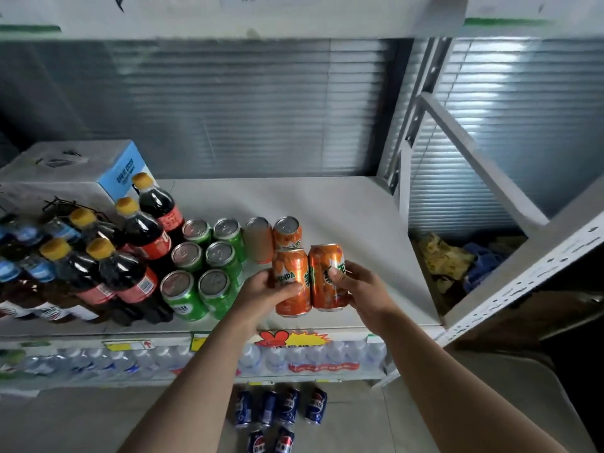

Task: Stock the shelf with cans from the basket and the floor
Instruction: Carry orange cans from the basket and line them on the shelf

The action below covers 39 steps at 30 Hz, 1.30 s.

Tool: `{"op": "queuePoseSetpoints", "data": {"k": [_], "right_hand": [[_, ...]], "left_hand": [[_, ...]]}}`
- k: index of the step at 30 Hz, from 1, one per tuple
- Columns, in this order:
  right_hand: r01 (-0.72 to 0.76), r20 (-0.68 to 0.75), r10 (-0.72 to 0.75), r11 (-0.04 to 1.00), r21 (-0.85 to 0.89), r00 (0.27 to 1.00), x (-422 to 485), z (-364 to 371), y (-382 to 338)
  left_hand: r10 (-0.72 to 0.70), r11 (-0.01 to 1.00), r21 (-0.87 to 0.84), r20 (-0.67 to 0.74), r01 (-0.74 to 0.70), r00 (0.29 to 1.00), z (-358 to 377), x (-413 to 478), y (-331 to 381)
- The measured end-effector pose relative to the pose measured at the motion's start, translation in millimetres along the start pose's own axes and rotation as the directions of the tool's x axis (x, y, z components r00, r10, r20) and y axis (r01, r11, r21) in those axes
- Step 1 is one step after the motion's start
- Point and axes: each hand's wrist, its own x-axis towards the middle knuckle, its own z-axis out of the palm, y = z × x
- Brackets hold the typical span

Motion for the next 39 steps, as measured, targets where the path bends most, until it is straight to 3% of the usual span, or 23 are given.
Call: {"op": "queuePoseSetpoints", "data": {"k": [10,18,24,31,39], "right_hand": [[0.157,0.163,-0.148,0.987,-0.041,0.975,36.1,-12.6,20.5],[0.251,0.171,-0.239,0.967,-0.051,0.956,46.3,-29.5,67.0],[0.328,0.153,-0.326,0.944,0.014,0.933,49.3,-22.8,87.9],[0.421,0.188,-0.399,0.902,-0.092,0.897,64.0,-22.3,92.2],[0.43,0.179,-0.392,0.852,-0.3,0.902,68.2,-39.6,102.2]], "left_hand": [[0.095,0.995,0.009,-0.091,-0.095,0.991,7.0,35.6,-26.3],[0.131,0.989,-0.042,-0.167,-0.14,0.977,14.7,52.0,-65.4],[0.23,0.973,-0.007,-0.119,-0.232,0.966,6.6,57.4,-77.6],[0.301,0.954,0.026,-0.084,-0.3,0.95,-2.6,70.4,-81.2],[0.345,0.925,0.25,-0.243,-0.285,0.907,9.5,67.7,-99.2]]}}
